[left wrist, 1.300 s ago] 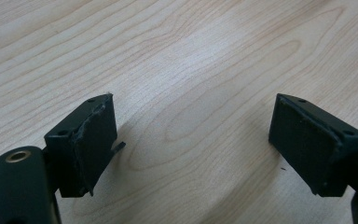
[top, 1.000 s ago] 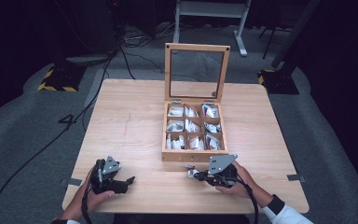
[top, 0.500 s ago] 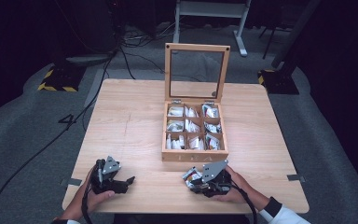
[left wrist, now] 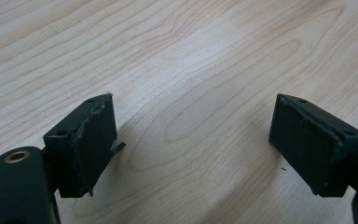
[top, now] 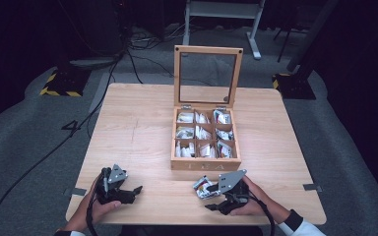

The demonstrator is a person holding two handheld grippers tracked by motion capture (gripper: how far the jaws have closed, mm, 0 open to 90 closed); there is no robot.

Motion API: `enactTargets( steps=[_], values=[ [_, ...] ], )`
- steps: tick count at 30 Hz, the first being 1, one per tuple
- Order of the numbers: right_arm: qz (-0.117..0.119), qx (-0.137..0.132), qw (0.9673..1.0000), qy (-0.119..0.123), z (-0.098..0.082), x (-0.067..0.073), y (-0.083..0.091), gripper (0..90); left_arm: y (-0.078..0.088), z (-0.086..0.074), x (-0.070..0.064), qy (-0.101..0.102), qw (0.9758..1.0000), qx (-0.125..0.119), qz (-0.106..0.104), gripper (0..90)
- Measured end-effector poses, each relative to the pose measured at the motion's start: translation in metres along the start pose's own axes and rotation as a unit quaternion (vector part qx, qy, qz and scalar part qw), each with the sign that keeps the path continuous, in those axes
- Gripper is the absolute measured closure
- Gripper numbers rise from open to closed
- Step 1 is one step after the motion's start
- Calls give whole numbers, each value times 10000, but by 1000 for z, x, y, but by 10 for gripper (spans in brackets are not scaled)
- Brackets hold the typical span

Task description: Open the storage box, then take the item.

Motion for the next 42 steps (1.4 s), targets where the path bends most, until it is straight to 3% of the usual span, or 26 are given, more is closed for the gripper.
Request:
enactTargets(
  steps=[9, 15, 20, 23, 27, 31, 32, 33, 39, 42],
  values=[
    [-489, -287, 9978, -356, -18, -19, 41, 300, -1, 1, 1, -28, 10000, 0, -33, 143],
    [-829, -196, 9951, -499, -39, -32, 62, 317, -2, 1, 1, -37, 10000, -2, -37, 143],
    [-1111, -106, 9909, -755, -58, -46, 71, 325, -2, 1, 0, -42, 10000, -9, -39, 145],
    [-1299, -47, 9874, -906, -67, -55, 75, 333, -3, 2, 1, -73, 10000, -11, -53, 145],
    [-1439, -192, 9822, -1192, -76, -66, 81, 343, -4, 4, 3, -87, 9999, 11, -50, 140],
    [-1656, -276, 9748, -1467, -83, -76, 86, 351, -4, 6, 5, -73, 9999, 93, -81, 141],
    [-1783, -293, 9705, -1598, -87, -80, 89, 352, -5, 7, 6, -80, 9999, 98, -53, 161],
    [-1783, -293, 9705, -1598, -87, -80, 89, 352, -5, 9, 7, -69, 9999, 92, 28, 161],
    [-2117, -638, 9566, -1900, -91, -93, 103, 349, -3, 31, 20, 136, 9992, -371, -14, 193],
    [-2244, -769, 9515, -1961, -88, -99, 111, 346, -9, 44, 25, 155, 9991, -342, -207, 193]
  ],
)
Point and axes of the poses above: each handheld gripper's, and its own axes: y roughly backward along the jaws, z roughly out of its top, x roughly to its left, the point moved 4 cm from there along -y, roughly forward along the jaws, and after that the axes turned 3 degrees about z, right-handed, at the moved point
